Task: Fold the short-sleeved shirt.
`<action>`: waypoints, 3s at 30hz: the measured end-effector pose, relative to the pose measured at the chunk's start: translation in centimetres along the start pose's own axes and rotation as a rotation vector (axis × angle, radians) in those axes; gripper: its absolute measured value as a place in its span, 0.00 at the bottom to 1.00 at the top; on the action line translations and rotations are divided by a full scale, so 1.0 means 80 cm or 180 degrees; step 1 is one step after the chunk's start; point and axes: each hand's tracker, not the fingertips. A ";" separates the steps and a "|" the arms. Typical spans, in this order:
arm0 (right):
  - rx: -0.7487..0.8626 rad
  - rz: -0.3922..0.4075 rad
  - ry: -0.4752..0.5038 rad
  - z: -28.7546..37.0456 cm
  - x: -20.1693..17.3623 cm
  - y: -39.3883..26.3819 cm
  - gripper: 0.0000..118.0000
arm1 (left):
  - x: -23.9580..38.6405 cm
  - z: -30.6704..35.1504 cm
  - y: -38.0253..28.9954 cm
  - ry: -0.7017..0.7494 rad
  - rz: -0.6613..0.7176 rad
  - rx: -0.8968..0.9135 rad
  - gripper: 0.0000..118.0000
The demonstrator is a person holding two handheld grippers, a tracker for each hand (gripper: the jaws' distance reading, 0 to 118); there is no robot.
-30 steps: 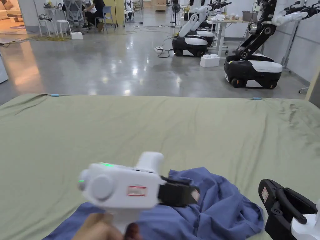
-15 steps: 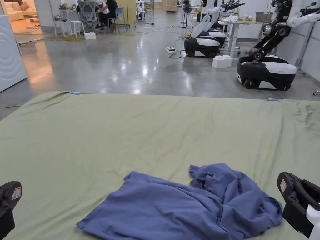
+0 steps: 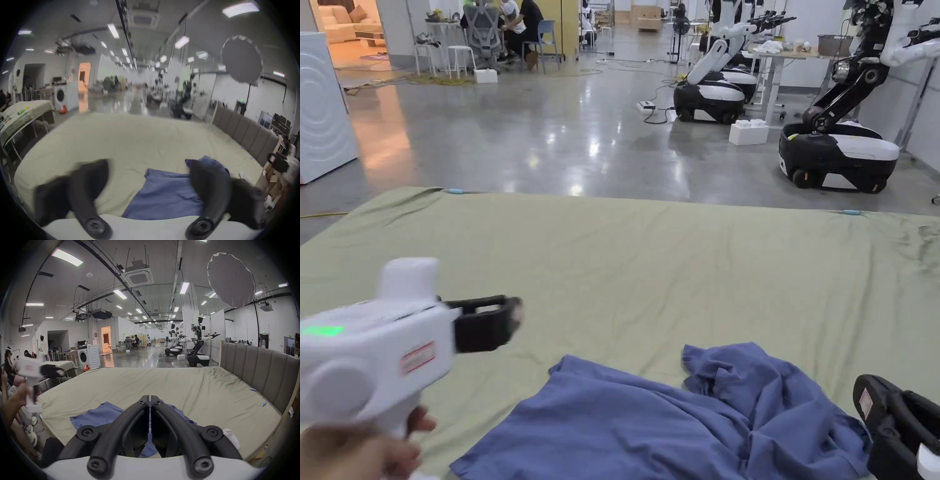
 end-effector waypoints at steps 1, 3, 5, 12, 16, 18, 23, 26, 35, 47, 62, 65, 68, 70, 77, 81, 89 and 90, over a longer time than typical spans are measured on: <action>-0.0017 -0.0019 -0.0002 -0.003 0.001 -0.002 0.04 | 0.004 -0.053 0.008 -0.0175 0.0053 -0.0223 0.98; -0.0049 -0.0048 0.0007 -0.009 0.004 -0.006 0.04 | 0.016 -0.154 0.005 -0.0020 0.0045 -0.0850 0.98; -0.0105 -0.0089 -0.0020 -0.018 0.009 -0.011 0.04 | 0.023 -0.243 -0.021 -0.0018 0.0084 -0.1276 0.98; -0.0306 -0.0157 -0.0038 -0.048 0.028 -0.021 0.04 | 0.037 -0.390 -0.114 0.0699 -0.0101 -0.2286 0.97; -0.0363 -0.0143 -0.0048 -0.058 0.038 -0.024 0.04 | 0.063 -0.353 -0.106 0.0624 -0.0257 -0.2055 0.87; -0.0363 -0.0176 -0.0050 -0.063 0.041 -0.025 0.04 | 0.075 -0.331 -0.098 0.0511 -0.0545 -0.2012 0.51; -0.0351 -0.0197 -0.0048 -0.071 0.043 -0.016 0.04 | 0.086 -0.297 -0.102 -0.0011 -0.0241 -0.2029 0.06; -0.0305 -0.0156 -0.0027 -0.077 0.049 0.000 0.04 | 0.070 -0.282 -0.089 0.0060 -0.0172 -0.1812 0.06; -0.1263 0.0256 0.0010 -0.364 0.105 0.037 1.00 | 0.040 -0.203 -0.074 -0.0266 0.0229 -0.1549 0.06; -0.2883 -0.0863 0.0371 -0.507 0.171 -0.094 0.06 | 0.027 -0.193 -0.075 -0.0367 0.0330 -0.1518 0.06; -0.1616 -0.0295 0.0241 -0.324 0.149 0.074 0.06 | -0.025 -0.084 0.018 -0.0261 0.0672 -0.0775 0.06; -0.1451 -0.0335 0.0204 -0.294 0.163 0.103 0.06 | -0.046 -0.050 0.047 -0.0144 0.0666 -0.0567 0.06; -0.1280 -0.0556 0.0170 -0.277 0.179 0.125 0.06 | -0.062 -0.023 0.073 -0.0054 0.0597 -0.0400 0.06; -0.1177 -0.0667 0.0121 -0.270 0.187 0.136 0.06 | -0.071 -0.011 0.087 -0.0064 0.0627 -0.0319 0.06; -0.1108 -0.0719 0.0150 -0.290 0.170 0.158 0.06 | -0.065 -0.025 0.127 -0.0055 0.0603 -0.0246 0.06; -0.1054 -0.0808 0.0120 -0.335 0.169 0.194 0.06 | -0.068 -0.066 0.177 -0.0134 0.0797 -0.0210 0.06; -0.0873 -0.0742 -0.0078 -0.428 0.178 0.274 0.06 | -0.069 -0.137 0.297 -0.0049 0.0596 0.0179 0.06; -0.0821 -0.0803 -0.0077 -0.439 0.181 0.281 0.06 | -0.069 -0.145 0.309 -0.0065 0.0573 0.0211 0.06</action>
